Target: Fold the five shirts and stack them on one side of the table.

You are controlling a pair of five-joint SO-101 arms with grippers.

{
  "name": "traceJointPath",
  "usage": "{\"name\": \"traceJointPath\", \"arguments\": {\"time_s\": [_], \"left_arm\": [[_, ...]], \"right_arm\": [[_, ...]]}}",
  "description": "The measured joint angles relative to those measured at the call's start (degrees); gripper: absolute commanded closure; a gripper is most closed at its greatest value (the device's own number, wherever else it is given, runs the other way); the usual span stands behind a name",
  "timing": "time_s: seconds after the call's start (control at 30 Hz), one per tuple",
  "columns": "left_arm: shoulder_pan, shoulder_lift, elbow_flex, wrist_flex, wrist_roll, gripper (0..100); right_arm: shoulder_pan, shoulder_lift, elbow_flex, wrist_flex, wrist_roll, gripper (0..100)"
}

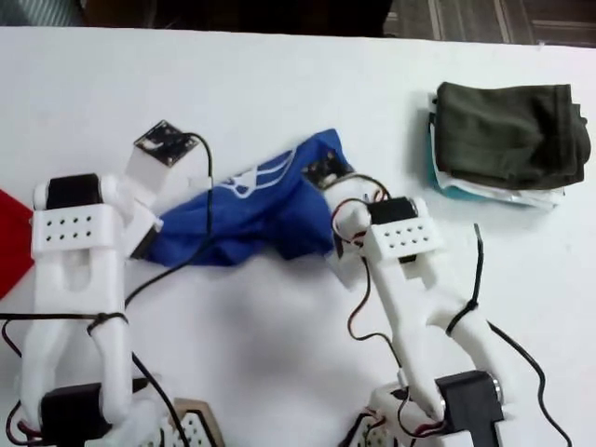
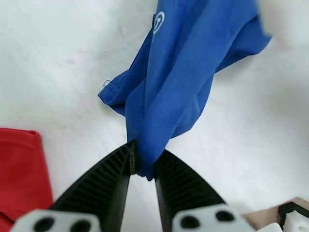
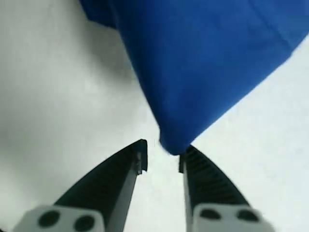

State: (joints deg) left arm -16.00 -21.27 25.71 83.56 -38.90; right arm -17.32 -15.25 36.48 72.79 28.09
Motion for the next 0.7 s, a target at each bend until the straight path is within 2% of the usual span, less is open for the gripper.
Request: {"name": "traceJointPath", "arguments": {"time_s": [0.1,0.23,0.43,0.7], "left_arm": [[0.00,0.00,0.09,-0.88,0.00,97],[0.00,0.00,0.09,-1.58,0.00,97],[0.00,0.00,0.09,-2.11,0.00,97],[0.00,0.00,0.09,-2.11,0.00,97]], "right_arm": [[0.00,0.00,0.00,0.62,1.49,74.5],[0.00,0.00,0.26,-1.32,-1.76,67.5],[-0.53,3.52,0.26,-7.74,-4.48,73.9],[-0.53,14.68,-2.20,-6.95,-4.48,75.2]]}}
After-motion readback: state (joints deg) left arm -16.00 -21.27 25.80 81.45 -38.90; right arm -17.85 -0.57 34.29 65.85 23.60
